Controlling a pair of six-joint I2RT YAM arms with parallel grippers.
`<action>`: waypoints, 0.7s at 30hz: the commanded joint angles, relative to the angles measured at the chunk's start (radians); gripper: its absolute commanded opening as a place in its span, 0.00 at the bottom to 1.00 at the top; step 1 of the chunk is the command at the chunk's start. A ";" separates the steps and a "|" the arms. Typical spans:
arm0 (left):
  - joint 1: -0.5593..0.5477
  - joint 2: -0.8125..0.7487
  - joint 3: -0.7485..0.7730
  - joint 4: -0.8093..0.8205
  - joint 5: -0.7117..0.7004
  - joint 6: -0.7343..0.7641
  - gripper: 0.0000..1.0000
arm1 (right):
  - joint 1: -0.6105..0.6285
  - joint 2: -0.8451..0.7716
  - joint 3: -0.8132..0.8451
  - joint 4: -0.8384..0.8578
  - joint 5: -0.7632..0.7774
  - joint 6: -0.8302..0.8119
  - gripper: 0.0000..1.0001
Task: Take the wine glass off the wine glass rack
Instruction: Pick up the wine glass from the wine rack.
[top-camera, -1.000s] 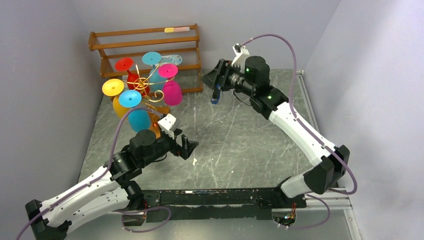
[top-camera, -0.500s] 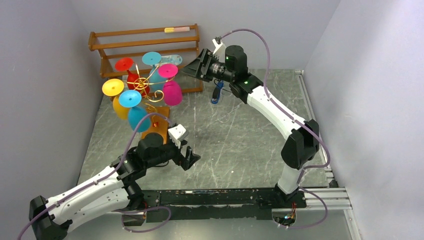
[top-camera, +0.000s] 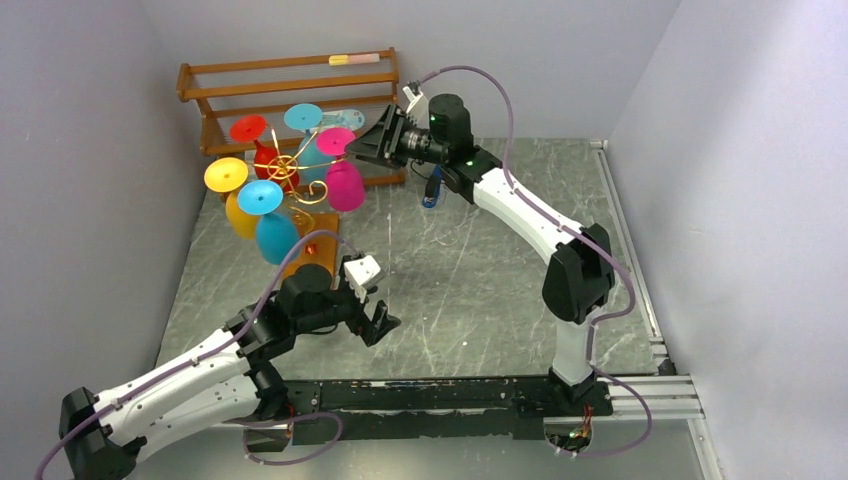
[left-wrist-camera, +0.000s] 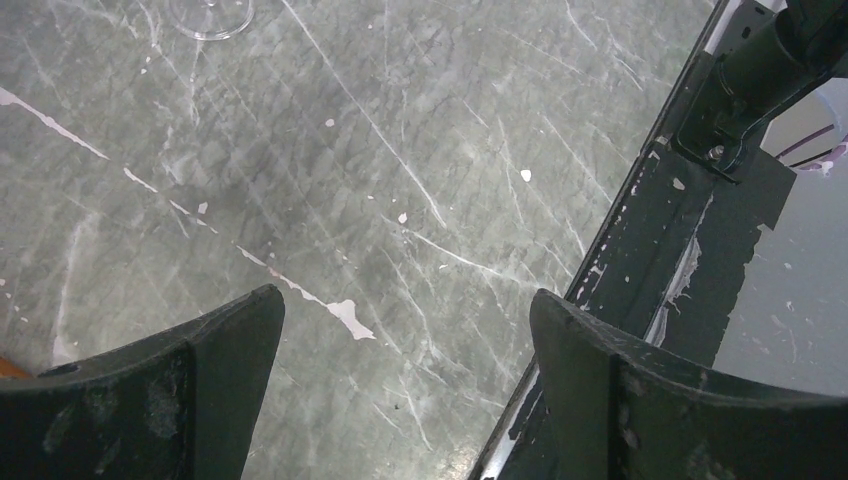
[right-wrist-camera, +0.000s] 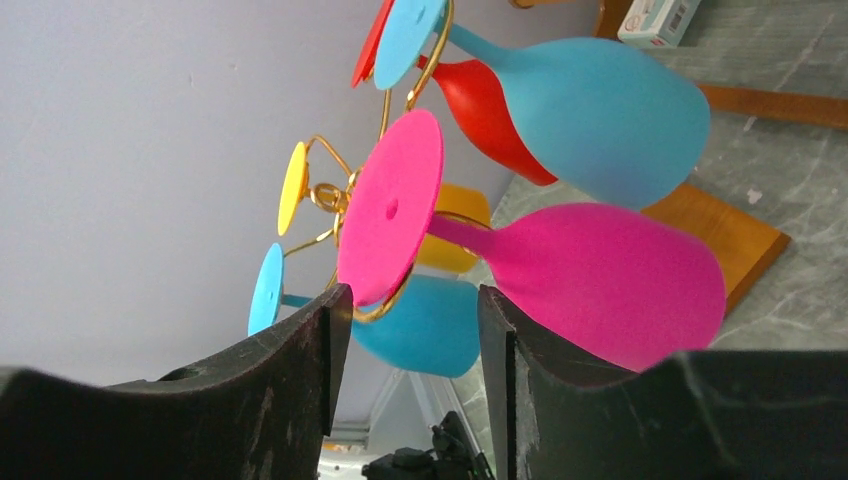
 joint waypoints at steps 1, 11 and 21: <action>0.005 -0.008 0.032 -0.007 -0.003 0.016 0.97 | -0.001 0.047 0.072 0.039 -0.021 0.038 0.52; 0.005 0.013 0.032 -0.002 0.013 0.015 0.97 | -0.005 0.099 0.143 0.012 -0.006 0.045 0.42; 0.005 0.027 0.040 -0.009 0.022 0.022 0.97 | -0.009 0.105 0.173 -0.035 0.021 0.033 0.23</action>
